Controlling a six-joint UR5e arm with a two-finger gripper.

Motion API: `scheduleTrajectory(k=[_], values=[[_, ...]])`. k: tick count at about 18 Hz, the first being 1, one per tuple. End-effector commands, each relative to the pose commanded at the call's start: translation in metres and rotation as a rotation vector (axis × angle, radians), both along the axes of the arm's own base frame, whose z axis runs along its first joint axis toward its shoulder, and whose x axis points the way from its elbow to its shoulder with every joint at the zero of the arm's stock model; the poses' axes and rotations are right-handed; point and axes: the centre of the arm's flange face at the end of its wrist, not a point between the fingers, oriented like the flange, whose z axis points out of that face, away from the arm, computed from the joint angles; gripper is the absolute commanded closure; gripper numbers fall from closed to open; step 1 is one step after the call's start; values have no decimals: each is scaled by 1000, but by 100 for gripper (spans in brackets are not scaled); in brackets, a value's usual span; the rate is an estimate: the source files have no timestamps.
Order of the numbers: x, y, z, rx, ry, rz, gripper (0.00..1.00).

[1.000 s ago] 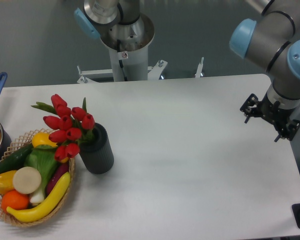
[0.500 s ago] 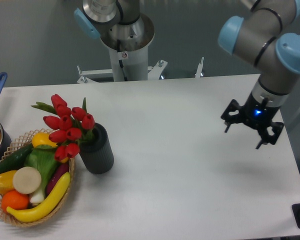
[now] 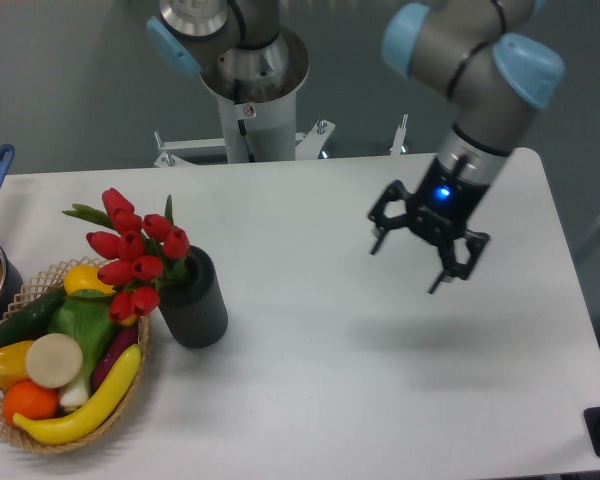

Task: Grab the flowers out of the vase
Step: 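Move the open gripper across the table toward the red tulips in the black vase, then lower the gripper onto the tulip stems and close it around them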

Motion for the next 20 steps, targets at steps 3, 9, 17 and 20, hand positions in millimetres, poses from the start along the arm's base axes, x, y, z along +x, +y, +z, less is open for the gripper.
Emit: scheduleTrajectory(k=[3,9,17,20], values=[[35,4,-5,79,-22,-32,0],[88,31,-19,212,-152,-117,0],[144,53,-37,271,-238,-207,0],[148,55,-46,272,-249,-213,0]])
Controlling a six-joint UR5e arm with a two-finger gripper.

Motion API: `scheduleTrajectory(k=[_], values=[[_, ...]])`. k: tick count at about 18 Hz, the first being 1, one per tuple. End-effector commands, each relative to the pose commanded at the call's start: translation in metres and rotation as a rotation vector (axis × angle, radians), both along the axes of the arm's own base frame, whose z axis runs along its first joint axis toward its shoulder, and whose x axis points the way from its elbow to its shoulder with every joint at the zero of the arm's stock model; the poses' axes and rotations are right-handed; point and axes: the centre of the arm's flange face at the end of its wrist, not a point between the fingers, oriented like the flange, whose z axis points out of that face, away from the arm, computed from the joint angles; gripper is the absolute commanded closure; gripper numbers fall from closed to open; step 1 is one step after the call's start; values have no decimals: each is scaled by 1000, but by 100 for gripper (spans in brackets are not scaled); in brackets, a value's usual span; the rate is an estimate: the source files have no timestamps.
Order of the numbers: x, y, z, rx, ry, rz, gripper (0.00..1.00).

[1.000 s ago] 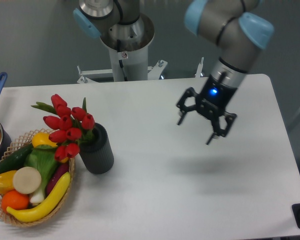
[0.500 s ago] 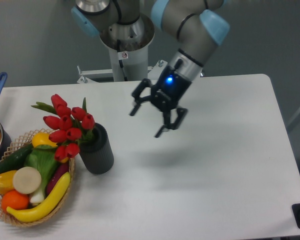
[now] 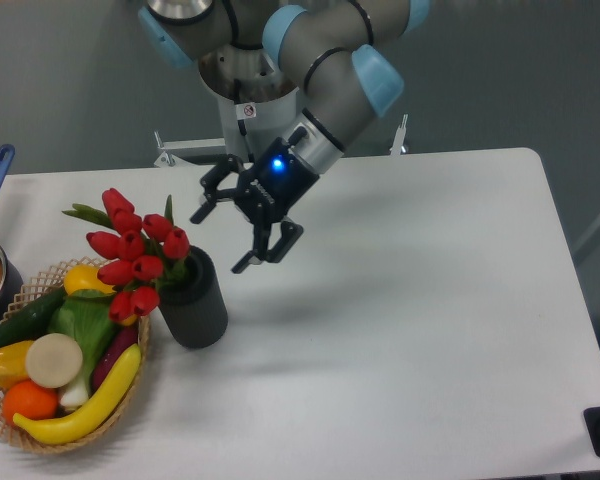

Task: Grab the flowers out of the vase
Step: 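Lower the gripper onto the tulip stems and close it around them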

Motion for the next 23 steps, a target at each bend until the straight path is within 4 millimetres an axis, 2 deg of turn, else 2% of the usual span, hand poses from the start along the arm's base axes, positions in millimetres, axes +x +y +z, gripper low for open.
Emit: scheduleTrajectory(k=[6,12,13,15,19,20,23], values=[[20,24,-23,25,10,-63,0],[34,31,-34,52,-16,-91,1],[34,31,-34,55,-15,-92,7],[34,32,-35,58,-16,-92,32],[31,34,-30,77,-18,-91,68],[30,34,-29,79,-18,-90,73],[28,32,-29,78,-17,-85,80]])
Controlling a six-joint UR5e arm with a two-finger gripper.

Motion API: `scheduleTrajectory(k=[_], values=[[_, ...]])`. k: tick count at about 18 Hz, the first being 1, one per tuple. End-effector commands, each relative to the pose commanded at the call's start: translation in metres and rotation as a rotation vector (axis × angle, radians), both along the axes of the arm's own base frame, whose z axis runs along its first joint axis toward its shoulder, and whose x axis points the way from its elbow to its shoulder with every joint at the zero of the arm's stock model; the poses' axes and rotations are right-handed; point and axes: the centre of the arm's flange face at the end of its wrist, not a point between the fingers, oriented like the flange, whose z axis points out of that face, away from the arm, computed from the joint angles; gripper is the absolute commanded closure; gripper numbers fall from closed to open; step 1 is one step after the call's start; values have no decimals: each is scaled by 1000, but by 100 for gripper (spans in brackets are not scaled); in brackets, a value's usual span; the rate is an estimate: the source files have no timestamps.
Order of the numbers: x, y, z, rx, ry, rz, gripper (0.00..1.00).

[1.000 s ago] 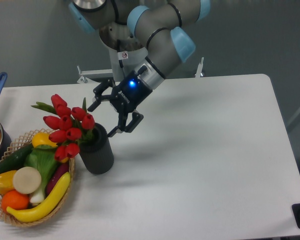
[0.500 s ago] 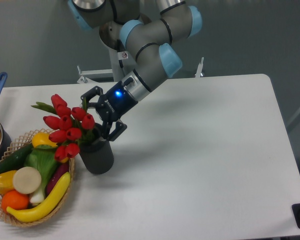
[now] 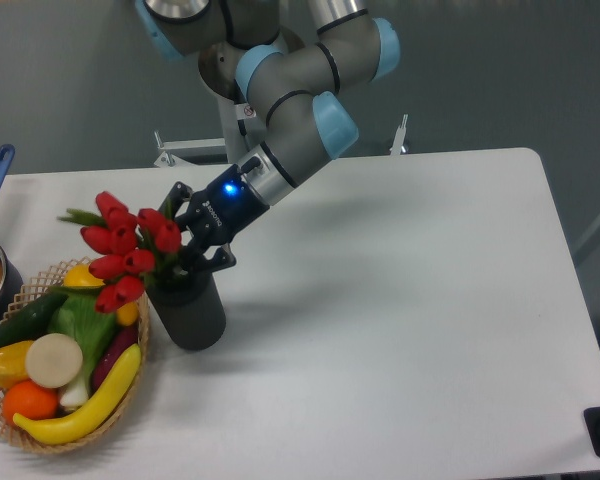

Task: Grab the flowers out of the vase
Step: 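Lower the gripper onto the tulip stems and close it around them, then lift the gripped tulips up out of the black vase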

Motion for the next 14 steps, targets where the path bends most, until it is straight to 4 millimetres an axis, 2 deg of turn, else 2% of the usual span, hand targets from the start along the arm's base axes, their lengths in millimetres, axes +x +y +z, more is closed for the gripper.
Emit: scheduleTrajectory(k=[6,14], values=[[-2,-2,5,12,-1,6,82],[-5,-8,25,82,-26,23,82]])
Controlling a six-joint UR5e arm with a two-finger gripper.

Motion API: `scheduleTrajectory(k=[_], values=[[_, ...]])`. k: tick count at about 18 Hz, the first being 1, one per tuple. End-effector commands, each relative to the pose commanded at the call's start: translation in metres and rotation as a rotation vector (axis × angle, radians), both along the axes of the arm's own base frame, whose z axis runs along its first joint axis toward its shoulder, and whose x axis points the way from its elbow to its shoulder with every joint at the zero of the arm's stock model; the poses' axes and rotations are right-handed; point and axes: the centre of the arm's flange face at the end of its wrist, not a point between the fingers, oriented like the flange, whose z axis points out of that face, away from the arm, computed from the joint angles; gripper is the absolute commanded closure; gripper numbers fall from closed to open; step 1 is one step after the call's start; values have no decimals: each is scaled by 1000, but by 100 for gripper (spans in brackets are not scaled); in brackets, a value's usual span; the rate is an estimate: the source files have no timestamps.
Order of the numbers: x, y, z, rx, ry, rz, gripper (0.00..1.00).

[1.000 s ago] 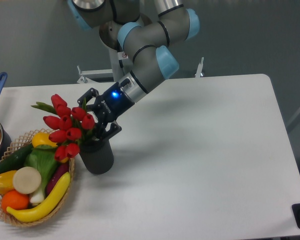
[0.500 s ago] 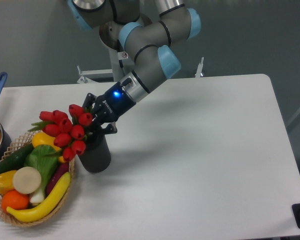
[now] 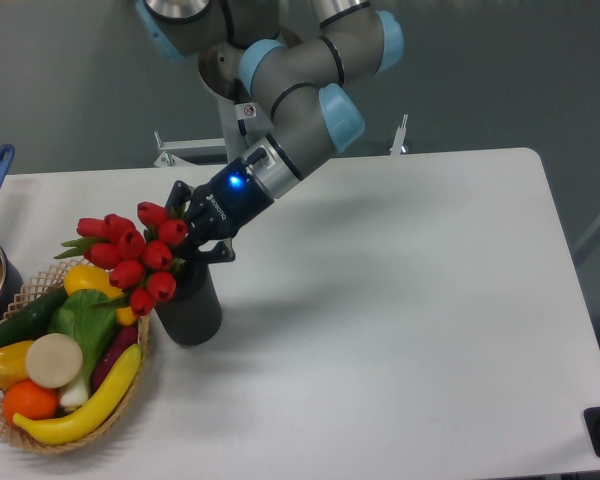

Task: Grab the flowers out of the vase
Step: 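Lift the gripped tulips up out of the black vase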

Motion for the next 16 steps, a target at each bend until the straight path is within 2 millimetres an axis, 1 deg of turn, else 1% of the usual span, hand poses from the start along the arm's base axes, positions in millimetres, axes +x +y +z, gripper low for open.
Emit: scheduleTrajectory(k=[5,7,11,16], values=[[-5,-7,18,49,-30,23,82],[-6,-7,20,67,-42,23,82],[-12,-6,34,94,-51,29,82],[-19,-8,54,82,-98,64,82]])
